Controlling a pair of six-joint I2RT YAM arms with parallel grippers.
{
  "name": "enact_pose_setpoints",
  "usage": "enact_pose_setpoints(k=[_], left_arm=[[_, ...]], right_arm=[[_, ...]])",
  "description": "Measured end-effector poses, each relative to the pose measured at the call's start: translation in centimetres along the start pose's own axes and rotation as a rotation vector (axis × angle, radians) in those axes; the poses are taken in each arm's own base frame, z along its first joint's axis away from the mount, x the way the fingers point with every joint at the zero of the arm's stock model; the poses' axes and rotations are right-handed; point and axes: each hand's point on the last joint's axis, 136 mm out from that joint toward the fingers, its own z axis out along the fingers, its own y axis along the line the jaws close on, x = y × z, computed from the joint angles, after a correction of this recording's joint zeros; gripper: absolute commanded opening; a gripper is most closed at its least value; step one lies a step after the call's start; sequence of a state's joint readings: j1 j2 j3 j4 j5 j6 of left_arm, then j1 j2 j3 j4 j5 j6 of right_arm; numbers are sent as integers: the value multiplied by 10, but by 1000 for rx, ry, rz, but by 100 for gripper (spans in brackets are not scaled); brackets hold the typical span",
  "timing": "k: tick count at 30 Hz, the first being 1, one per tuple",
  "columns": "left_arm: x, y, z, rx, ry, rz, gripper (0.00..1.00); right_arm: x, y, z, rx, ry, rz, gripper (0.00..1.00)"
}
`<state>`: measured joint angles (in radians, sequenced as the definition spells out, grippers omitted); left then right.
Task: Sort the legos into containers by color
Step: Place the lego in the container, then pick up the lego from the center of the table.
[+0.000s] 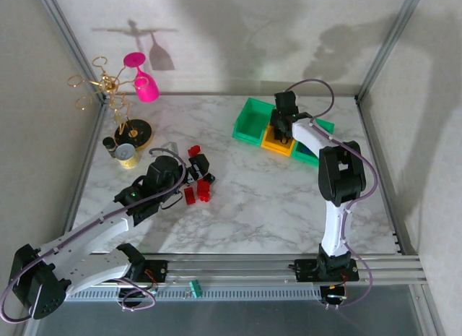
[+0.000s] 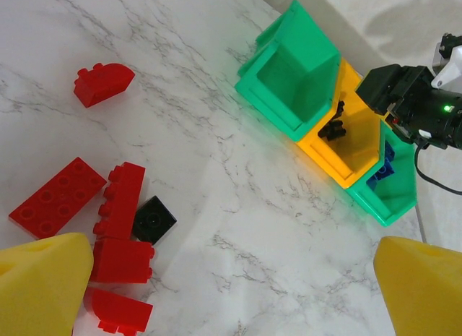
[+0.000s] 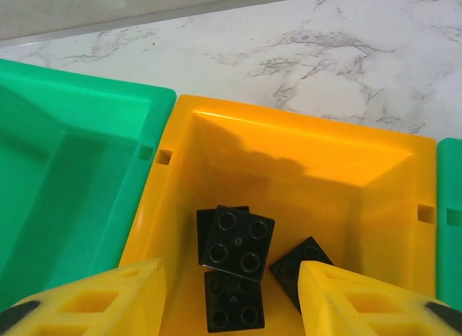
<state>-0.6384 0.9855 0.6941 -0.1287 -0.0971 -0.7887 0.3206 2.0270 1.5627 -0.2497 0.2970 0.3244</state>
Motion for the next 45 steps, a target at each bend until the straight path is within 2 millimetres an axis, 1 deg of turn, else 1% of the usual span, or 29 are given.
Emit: enact_pose_setpoints(k=[3,6,8,11,14,17,21,27,29,31,34,38,41,45], left_arm=[[0,0,0,1,0,0,100],[-1,-1,-2,6,-4,-2,100],[-4,-3,-5,14,-11,-4,100],[-7,-5,-11,27,-22,-8,100],[-9,-5,-16,31,-27,-9,100],[-10,-2,-26,33,-36,-12,100],[-13,3,-38,39,-55,-18,100],[-4,20,-45,0,-42,-19,100],[-3,23,-47,-6,-41,-23,100],[-2,26,-48,-8,-43,-29,100],[2,32,-49,-22,-41,-34,100],[6,39,-47,-43,-34,-40,100],[8,43,-48,-56,-29,-40,100],[7,44,-50,-57,-36,-40,100]], right_arm=[[0,1,-12,-11,-6,-1,53],[3,7,-32,-35,-15,-11,54],[7,17,-46,-63,-21,-24,56],[18,38,-67,-115,-20,-52,57],[27,57,-77,-160,-22,-77,59],[51,72,-87,-194,10,-119,61],[88,106,-101,-261,60,-204,64],[132,144,-120,-344,109,-306,66],[143,156,-125,-373,121,-326,67],[159,169,-128,-401,147,-346,68],[185,183,-126,-421,194,-376,69],[213,196,-120,-438,247,-410,70],[222,203,-117,-454,270,-423,70],[225,214,-116,-472,275,-429,71]])
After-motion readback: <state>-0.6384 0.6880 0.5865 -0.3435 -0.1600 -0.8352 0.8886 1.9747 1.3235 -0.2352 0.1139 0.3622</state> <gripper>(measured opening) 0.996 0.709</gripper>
